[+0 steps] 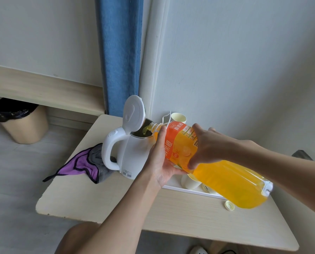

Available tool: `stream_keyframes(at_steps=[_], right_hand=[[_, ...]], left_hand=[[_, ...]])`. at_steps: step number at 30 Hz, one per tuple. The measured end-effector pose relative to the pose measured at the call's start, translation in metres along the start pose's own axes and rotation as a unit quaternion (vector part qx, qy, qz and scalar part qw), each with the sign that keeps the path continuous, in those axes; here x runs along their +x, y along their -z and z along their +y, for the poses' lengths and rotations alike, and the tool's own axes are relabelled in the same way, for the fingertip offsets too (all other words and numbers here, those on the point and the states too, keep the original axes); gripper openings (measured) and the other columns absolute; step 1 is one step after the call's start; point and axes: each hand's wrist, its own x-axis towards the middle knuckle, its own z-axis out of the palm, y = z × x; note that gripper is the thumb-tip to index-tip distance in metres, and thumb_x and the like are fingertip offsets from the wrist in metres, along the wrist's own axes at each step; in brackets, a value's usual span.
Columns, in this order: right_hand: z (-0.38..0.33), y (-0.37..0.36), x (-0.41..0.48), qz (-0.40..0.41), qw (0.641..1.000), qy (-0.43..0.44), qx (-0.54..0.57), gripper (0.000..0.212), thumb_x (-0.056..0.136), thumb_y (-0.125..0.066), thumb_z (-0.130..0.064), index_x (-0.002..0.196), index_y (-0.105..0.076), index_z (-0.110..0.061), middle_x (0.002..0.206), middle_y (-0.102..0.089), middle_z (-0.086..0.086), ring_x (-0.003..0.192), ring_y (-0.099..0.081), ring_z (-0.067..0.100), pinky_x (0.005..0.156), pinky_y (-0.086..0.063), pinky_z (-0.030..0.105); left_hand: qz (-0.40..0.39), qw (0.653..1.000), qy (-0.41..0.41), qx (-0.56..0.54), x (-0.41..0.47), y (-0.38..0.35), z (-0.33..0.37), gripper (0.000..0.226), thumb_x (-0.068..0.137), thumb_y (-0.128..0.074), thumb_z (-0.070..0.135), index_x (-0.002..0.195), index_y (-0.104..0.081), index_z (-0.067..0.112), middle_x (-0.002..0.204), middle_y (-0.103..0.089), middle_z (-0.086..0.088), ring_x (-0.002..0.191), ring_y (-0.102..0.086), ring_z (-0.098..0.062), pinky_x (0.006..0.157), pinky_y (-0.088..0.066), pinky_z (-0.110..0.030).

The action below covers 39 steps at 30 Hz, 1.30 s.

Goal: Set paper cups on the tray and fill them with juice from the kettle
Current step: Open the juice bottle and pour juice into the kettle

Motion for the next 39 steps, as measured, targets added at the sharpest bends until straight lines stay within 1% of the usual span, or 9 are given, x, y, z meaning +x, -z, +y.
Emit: stream_keyframes(at_steps=[5,11,17,22,26,31,34,39], right_hand=[[-0.0001,0.0003,-0.0007,0.004,1.0,0.002,0.001,0.116,0.051,-0.087,-0.06,0.14,-0.016,-0.038,0.12,-0.043,0.007,0.101,-0.056,0.029,0.085,-0.056,0.044],[0.0003,-0.0004,0.0003,0.006,1.0,0.002,0.0,0.117,0.051,-0.087,-0.06,0.141,-0.015,-0.038,0.121,-0.043,0.007,0.102,-0.056,0.029,0.086,-0.056,0.045],[-0.0005,0.0006,0.0005,0.007,1.0,-0.002,-0.003,0.118,0.05,-0.087,-0.061,0.141,-0.015,-0.038,0.122,-0.043,0.007,0.103,-0.056,0.03,0.087,-0.056,0.045],[-0.0005,0.0011,-0.0013,0.005,1.0,-0.002,-0.005,0.118,0.052,-0.087,-0.06,0.142,-0.014,-0.038,0.123,-0.043,0.008,0.105,-0.056,0.03,0.087,-0.056,0.045],[-0.0008,0.002,-0.0021,0.002,1.0,0.001,-0.002,0.117,0.054,-0.087,-0.06,0.143,-0.014,-0.037,0.124,-0.042,0.008,0.106,-0.056,0.03,0.088,-0.056,0.045],[-0.0008,0.0021,-0.0018,0.004,1.0,0.002,-0.003,0.119,0.054,-0.087,-0.06,0.144,-0.012,-0.037,0.125,-0.042,0.009,0.104,-0.056,0.03,0.087,-0.056,0.045],[-0.0006,0.0014,-0.0014,0.003,1.0,0.002,-0.007,0.12,0.053,-0.087,-0.061,0.144,-0.012,-0.038,0.125,-0.042,0.009,0.105,-0.055,0.03,0.087,-0.056,0.045],[0.0003,0.0017,-0.0019,0.003,1.0,-0.001,-0.011,0.119,0.053,-0.086,-0.061,0.143,-0.012,-0.038,0.125,-0.043,0.009,0.105,-0.056,0.03,0.087,-0.056,0.045]], left_hand=[[0.014,1.0,0.001,0.002,0.0004,-0.0008,0.0007,0.082,0.077,-0.059,0.082,0.141,-0.06,0.03,0.128,-0.073,-0.014,0.118,-0.07,-0.041,0.09,-0.05,-0.078],[0.014,1.0,0.001,0.0,0.0,-0.0002,0.0008,0.078,0.083,-0.056,0.081,0.141,-0.06,0.029,0.128,-0.073,-0.015,0.118,-0.069,-0.041,0.091,-0.049,-0.078],[0.01,1.0,-0.002,0.001,-0.0012,-0.0024,0.0019,0.078,0.082,-0.057,0.081,0.14,-0.061,0.029,0.128,-0.073,-0.015,0.118,-0.069,-0.041,0.092,-0.048,-0.078],[0.009,1.0,-0.002,0.007,-0.0022,-0.0027,0.0026,0.082,0.079,-0.058,0.082,0.141,-0.06,0.028,0.129,-0.073,-0.015,0.118,-0.07,-0.04,0.09,-0.051,-0.077],[0.009,1.0,-0.001,0.008,-0.002,-0.0027,0.002,0.083,0.08,-0.058,0.081,0.143,-0.058,0.028,0.13,-0.072,-0.015,0.119,-0.069,-0.04,0.093,-0.048,-0.079],[0.003,1.0,-0.002,0.004,-0.0051,-0.0055,0.0036,0.074,0.09,-0.048,0.079,0.141,-0.06,0.027,0.126,-0.074,-0.015,0.117,-0.071,-0.039,0.094,-0.048,-0.077],[0.002,1.0,-0.001,-0.003,-0.0068,-0.0064,0.0036,0.072,0.092,-0.048,0.078,0.14,-0.059,0.026,0.126,-0.074,-0.016,0.118,-0.07,-0.039,0.097,-0.045,-0.079],[-0.004,1.0,0.0,-0.009,-0.0069,-0.0077,0.0029,0.071,0.091,-0.048,0.077,0.14,-0.06,0.026,0.126,-0.074,-0.016,0.117,-0.07,-0.039,0.098,-0.045,-0.079]])
